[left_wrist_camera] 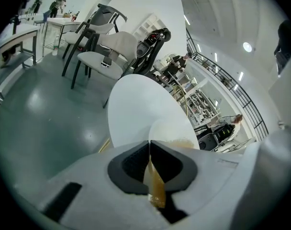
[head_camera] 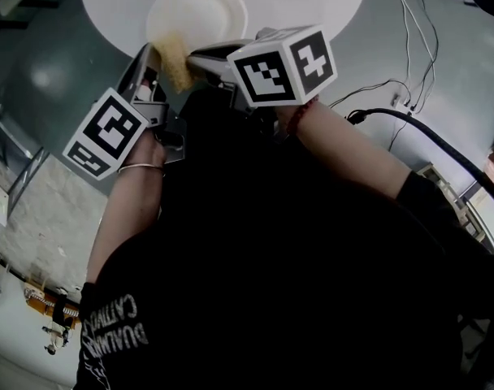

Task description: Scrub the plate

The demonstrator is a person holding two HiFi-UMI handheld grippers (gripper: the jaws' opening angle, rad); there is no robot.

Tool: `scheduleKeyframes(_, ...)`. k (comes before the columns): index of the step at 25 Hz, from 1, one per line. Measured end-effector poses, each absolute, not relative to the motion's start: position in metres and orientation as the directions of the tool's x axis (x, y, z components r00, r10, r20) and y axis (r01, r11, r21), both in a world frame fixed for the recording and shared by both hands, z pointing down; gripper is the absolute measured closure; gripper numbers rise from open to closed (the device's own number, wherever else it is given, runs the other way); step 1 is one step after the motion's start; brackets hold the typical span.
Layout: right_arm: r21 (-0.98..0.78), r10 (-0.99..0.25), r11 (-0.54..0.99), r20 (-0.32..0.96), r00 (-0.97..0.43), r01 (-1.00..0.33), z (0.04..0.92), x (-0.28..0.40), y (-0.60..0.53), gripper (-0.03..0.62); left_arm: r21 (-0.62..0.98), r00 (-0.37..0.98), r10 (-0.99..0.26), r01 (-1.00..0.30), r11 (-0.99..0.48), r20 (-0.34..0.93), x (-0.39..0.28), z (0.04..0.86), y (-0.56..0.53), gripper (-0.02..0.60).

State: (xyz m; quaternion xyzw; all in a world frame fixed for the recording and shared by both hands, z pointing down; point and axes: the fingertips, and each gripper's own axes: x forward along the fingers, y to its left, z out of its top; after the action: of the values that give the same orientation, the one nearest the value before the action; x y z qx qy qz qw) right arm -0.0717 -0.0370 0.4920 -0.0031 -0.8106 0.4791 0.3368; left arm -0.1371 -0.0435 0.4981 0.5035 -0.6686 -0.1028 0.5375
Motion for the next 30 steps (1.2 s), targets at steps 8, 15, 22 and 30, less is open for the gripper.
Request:
scheduleKeyframes(8, -0.672, 0.299, 0.647, 0.659, -0.690, -0.361, 0.504, -0.046, -0.045, 0.566, 0.662, 0.076, -0.776, -0.578, 0.478, 0.626, -0.136, 0.496, -0.043, 0.566)
scheduleKeyframes(15, -0.636, 0.259, 0.648, 0.701, -0.665, -0.418, 0.509, -0.017, -0.066, 0.566, 0.654, 0.066, -0.774, -0.583, 0.482, 0.630, -0.138, 0.493, -0.045, 0.566)
scheduleKeyframes(22, -0.603, 0.208, 0.656, 0.723, -0.659, -0.454, 0.507, -0.008, -0.100, 0.566, 0.631, 0.061, -0.757, -0.598, 0.494, 0.650, -0.144, 0.497, -0.047, 0.563)
scheduleKeyframes(30, -0.568, 0.158, 0.678, 0.732, -0.662, -0.467, 0.501, -0.012, -0.131, 0.566, 0.606, 0.053, -0.739, -0.613, 0.507, 0.672, -0.148, 0.503, -0.048, 0.558)
